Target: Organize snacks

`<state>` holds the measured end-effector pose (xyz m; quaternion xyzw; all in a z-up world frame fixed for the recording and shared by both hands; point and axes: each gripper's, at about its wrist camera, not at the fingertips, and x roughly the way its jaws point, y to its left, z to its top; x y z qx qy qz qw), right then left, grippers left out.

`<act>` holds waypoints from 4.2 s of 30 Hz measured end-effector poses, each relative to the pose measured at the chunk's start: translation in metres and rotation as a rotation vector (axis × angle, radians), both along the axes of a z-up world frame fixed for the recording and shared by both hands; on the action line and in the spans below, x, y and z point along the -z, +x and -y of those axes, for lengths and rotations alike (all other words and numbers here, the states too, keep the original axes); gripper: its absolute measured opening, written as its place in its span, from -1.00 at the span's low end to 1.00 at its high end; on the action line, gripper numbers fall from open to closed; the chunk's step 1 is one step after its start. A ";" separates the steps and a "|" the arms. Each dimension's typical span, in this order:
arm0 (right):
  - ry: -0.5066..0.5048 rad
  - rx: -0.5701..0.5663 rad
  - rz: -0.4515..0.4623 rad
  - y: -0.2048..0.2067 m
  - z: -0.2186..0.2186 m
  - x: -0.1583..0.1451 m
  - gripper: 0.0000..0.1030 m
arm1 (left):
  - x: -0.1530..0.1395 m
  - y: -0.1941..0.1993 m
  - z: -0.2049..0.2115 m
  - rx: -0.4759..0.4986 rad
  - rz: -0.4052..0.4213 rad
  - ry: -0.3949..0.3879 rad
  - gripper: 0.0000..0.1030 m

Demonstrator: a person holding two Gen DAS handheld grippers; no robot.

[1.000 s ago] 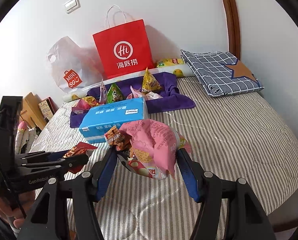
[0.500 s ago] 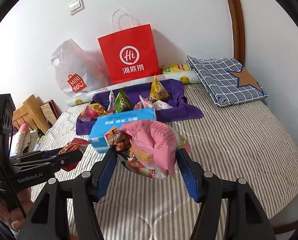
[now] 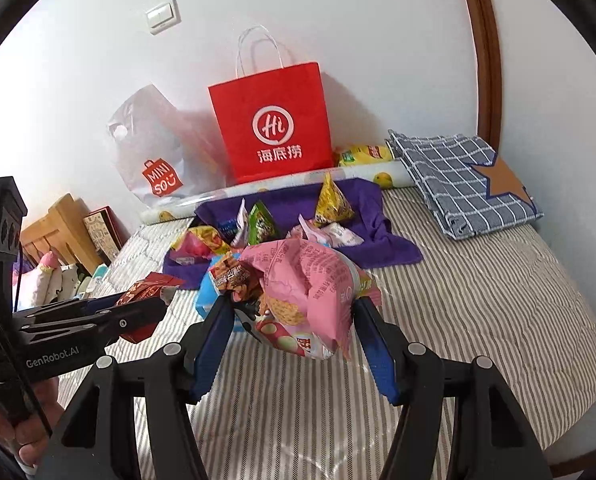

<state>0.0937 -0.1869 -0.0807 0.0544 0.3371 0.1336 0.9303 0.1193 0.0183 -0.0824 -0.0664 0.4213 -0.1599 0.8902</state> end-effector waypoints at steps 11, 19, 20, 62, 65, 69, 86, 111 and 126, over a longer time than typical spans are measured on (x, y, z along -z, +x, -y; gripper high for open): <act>-0.008 0.012 0.021 0.005 -0.005 -0.010 0.17 | -0.011 0.007 -0.007 0.004 0.017 -0.011 -0.20; -0.012 0.017 0.028 0.010 -0.007 -0.014 0.17 | -0.015 0.013 -0.012 -0.001 0.020 -0.019 -0.20; -0.013 0.018 0.030 0.011 -0.007 -0.015 0.17 | -0.016 0.015 -0.012 -0.002 0.021 -0.019 -0.20; -0.032 -0.010 -0.037 0.153 0.004 0.023 0.17 | 0.002 0.151 -0.038 -0.127 -0.029 0.028 -0.20; -0.027 -0.017 -0.043 0.162 0.003 0.028 0.17 | 0.006 0.158 -0.039 -0.133 -0.032 0.039 -0.20; -0.020 -0.022 -0.050 0.171 0.002 0.033 0.17 | 0.010 0.167 -0.040 -0.139 -0.038 0.043 -0.20; -0.027 -0.050 -0.080 0.201 -0.010 0.052 0.17 | 0.032 0.202 -0.035 -0.142 -0.070 0.052 -0.20; -0.047 -0.082 -0.163 0.220 -0.024 0.068 0.27 | 0.058 0.218 -0.032 -0.161 -0.121 0.035 -0.08; -0.088 -0.051 -0.077 0.146 -0.017 -0.001 0.62 | -0.003 0.150 -0.016 -0.136 -0.034 0.081 0.33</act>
